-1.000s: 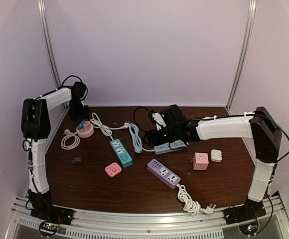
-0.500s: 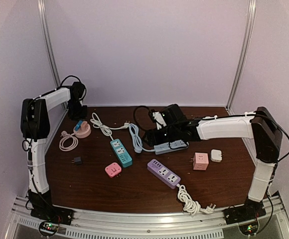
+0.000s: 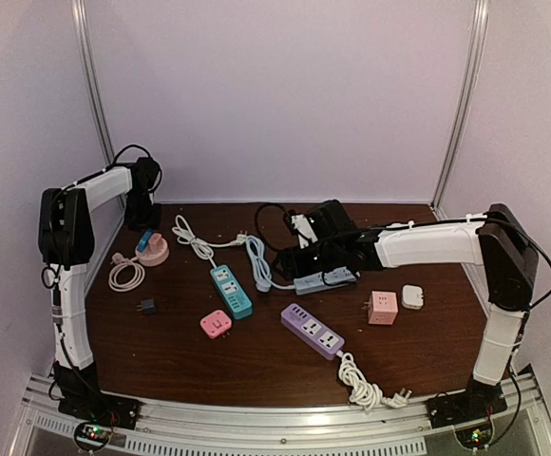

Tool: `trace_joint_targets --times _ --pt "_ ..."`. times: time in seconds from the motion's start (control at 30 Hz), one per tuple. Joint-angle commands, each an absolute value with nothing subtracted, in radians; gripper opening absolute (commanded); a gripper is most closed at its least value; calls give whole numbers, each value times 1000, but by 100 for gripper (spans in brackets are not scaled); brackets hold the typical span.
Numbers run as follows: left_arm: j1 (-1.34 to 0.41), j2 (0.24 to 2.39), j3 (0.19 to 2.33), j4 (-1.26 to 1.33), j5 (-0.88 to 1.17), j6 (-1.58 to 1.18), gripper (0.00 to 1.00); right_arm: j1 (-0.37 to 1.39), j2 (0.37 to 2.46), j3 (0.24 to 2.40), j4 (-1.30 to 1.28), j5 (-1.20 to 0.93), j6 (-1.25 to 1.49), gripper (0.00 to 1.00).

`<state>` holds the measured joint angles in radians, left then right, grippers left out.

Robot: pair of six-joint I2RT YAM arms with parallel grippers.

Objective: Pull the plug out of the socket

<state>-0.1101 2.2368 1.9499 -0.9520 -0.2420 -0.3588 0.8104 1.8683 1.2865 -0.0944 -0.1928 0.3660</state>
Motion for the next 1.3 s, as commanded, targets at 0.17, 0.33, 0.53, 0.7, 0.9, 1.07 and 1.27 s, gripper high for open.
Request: trace_joint_targets --times 0.17,0.33,0.53,0.7,0.9,1.07,1.27 --pt "-96 2264 1988 -999 -271 -327 30 804 1845 1267 -73 -175 371 72" --pt "-79 2264 1992 -1010 -215 -339 23 803 1845 1262 -72 -174 370 72" --pt "-53 2260 2016 -1037 -64 -408 12 804 1852 1262 -63 -182 374 72" --pt "-52 2229 1970 -1030 105 -527 8 804 1858 1259 -50 -191 380 73" --pt "-88 2111 1730 -921 179 -646 6 804 1866 1253 -43 -204 382 72" --pt "-151 2026 1576 -867 190 -673 6 807 1876 1267 -41 -213 376 72" --pt "-220 1944 1426 -784 223 -718 6 818 1919 1348 -66 -243 379 72"
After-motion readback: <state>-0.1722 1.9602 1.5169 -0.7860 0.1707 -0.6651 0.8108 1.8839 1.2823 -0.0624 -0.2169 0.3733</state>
